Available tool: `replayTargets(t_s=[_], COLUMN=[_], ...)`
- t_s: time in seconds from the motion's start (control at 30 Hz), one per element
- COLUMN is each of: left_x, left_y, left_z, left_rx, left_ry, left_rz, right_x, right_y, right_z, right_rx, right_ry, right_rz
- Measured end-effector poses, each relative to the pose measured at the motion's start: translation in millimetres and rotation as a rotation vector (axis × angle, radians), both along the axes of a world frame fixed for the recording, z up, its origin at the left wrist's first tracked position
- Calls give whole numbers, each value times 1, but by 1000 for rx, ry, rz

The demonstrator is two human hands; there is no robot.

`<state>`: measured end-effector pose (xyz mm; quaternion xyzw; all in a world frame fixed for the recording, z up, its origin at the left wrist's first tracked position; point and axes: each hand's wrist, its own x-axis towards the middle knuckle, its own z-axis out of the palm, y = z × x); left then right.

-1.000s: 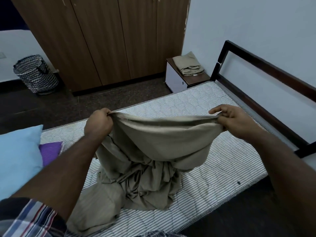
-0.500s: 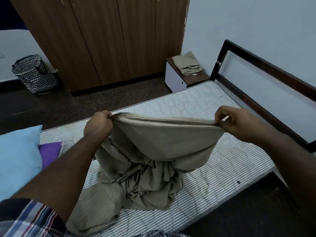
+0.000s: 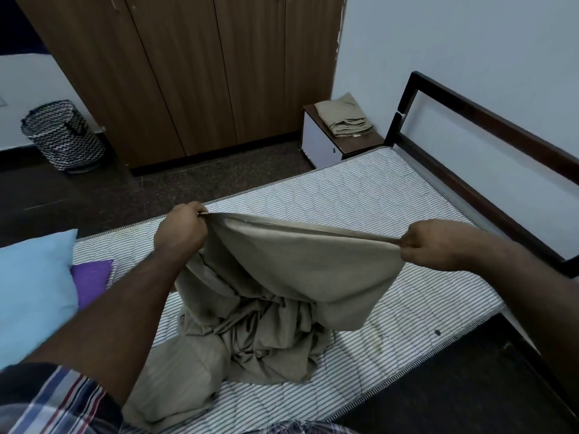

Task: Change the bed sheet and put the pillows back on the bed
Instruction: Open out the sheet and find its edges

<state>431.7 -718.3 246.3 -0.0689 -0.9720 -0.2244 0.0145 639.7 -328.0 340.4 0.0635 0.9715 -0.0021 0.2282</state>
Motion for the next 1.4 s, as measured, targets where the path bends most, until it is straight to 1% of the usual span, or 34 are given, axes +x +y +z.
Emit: replayTargets(t_s=[0.03, 0.13, 0.2, 0.3, 0.4, 0.5, 0.63, 0.7, 0.83, 0.93, 1.03, 1.13, 1.23, 1.3, 1.33, 1.4], left_x=[0, 0, 0, 0, -1, -2, -3, -3, -6, -9, -10, -10, -11, -11, -11, -11], left_y=[-1, -2, -2, 0, 2, 7, 7, 5, -1, -3, -3, -5, -6, -9, -10, -12], left_z=[0, 0, 1, 3, 2, 1, 1, 1, -2, -5, -7, -9, -10, -10, -11, -11], left_rx=[1, 9, 3, 7, 15, 15, 8, 1, -1, 0, -9, -17, -29, -20, -12, -2], left_ry=[3, 9, 9, 3, -7, -27, -23, -18, -24, -25, -34, -31, -19, -19, -18, -10], left_rz=[2, 4, 1, -4, -26, -61, -42, -26, 4, 7, 13, 11, 28, 39, 38, 24], right_x=[2, 6, 9, 10, 8, 7, 4, 5, 13, 15, 16, 17, 17, 16, 16, 18], right_y=[3, 9, 11, 7, 5, -1, -6, -6, -13, -21, -28, -30, -31, -28, -28, -29], right_z=[2, 10, 13, 12, 5, -5, -4, -1, 4, 3, -2, -6, -8, -10, -11, -13], right_rx=[-60, -247, -336, -331, -265, -194, -235, -307, -560, -681, -766, -736, -633, -488, -385, -163], right_ry=[55, 299, 420, 537, 584, 651, 700, 709, 654, 726, 783, 790, 770, 723, 675, 518], right_rz=[-15, -95, -118, -99, -95, -35, 63, 121, 186, 255, 272, 286, 383, 458, 461, 369])
